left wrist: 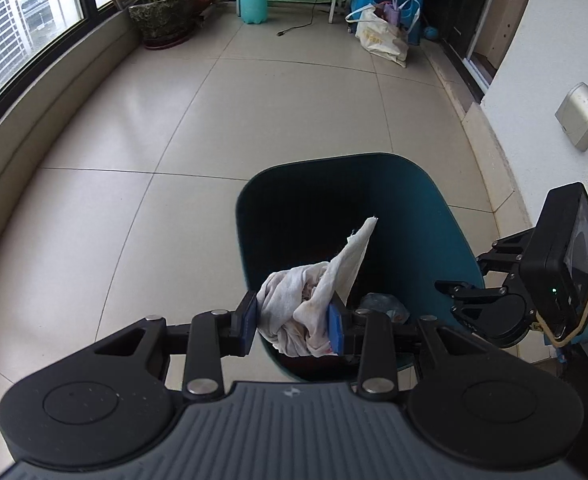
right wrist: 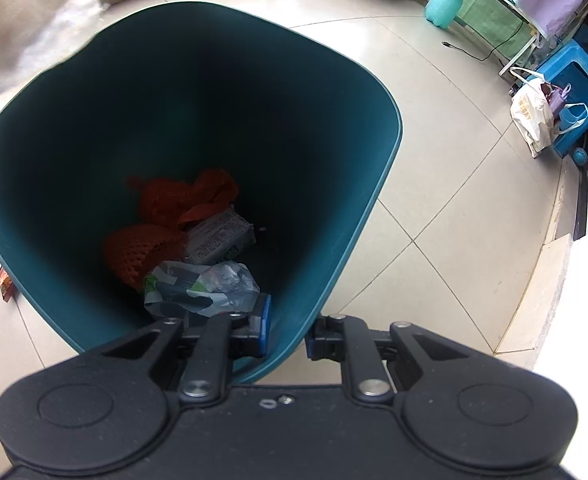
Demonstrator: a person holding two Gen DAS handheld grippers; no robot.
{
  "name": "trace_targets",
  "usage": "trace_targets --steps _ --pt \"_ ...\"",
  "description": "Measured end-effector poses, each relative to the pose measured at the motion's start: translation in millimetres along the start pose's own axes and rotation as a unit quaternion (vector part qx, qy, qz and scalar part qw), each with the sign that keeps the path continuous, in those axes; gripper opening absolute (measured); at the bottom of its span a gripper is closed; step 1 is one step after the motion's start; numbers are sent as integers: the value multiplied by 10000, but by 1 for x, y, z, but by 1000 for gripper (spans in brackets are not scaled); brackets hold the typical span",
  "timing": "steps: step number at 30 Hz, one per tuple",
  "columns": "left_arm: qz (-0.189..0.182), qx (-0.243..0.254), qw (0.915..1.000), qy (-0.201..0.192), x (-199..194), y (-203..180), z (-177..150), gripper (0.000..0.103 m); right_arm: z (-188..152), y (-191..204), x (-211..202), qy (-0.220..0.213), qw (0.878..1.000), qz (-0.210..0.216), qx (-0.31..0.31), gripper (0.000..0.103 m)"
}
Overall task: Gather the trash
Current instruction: 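Carry the white cloth into the wastebasket and open the left gripper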
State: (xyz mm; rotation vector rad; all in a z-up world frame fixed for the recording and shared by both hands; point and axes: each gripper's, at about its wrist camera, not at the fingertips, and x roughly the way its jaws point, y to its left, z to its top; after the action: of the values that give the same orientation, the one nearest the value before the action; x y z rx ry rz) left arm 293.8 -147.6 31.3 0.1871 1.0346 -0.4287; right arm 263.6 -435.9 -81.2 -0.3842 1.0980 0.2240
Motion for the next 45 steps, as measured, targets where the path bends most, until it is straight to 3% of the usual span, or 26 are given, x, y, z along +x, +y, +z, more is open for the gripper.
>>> trace_targets --steps 10,19,28,30,32,45 --pt "133 353 9972 646 97 -44 4 34 -1 -4 -3 -63 10000 40 16 16" --pt "220 315 9924 1169 153 -53 -1 35 -3 -6 -3 -80 9999 60 23 16" --pt "93 246 9909 1319 161 -46 -6 41 -4 -6 -3 -81 9999 61 23 16" --pt "48 177 9908 1337 161 -40 -4 59 -4 -6 -3 -82 9999 60 20 16" --pt "-26 118 9912 1316 161 -40 -4 68 -4 -6 -2 -86 9999 71 36 16" --pt "-246 1 9966 783 120 -34 -5 68 -5 -7 1 -69 9999 70 36 16"
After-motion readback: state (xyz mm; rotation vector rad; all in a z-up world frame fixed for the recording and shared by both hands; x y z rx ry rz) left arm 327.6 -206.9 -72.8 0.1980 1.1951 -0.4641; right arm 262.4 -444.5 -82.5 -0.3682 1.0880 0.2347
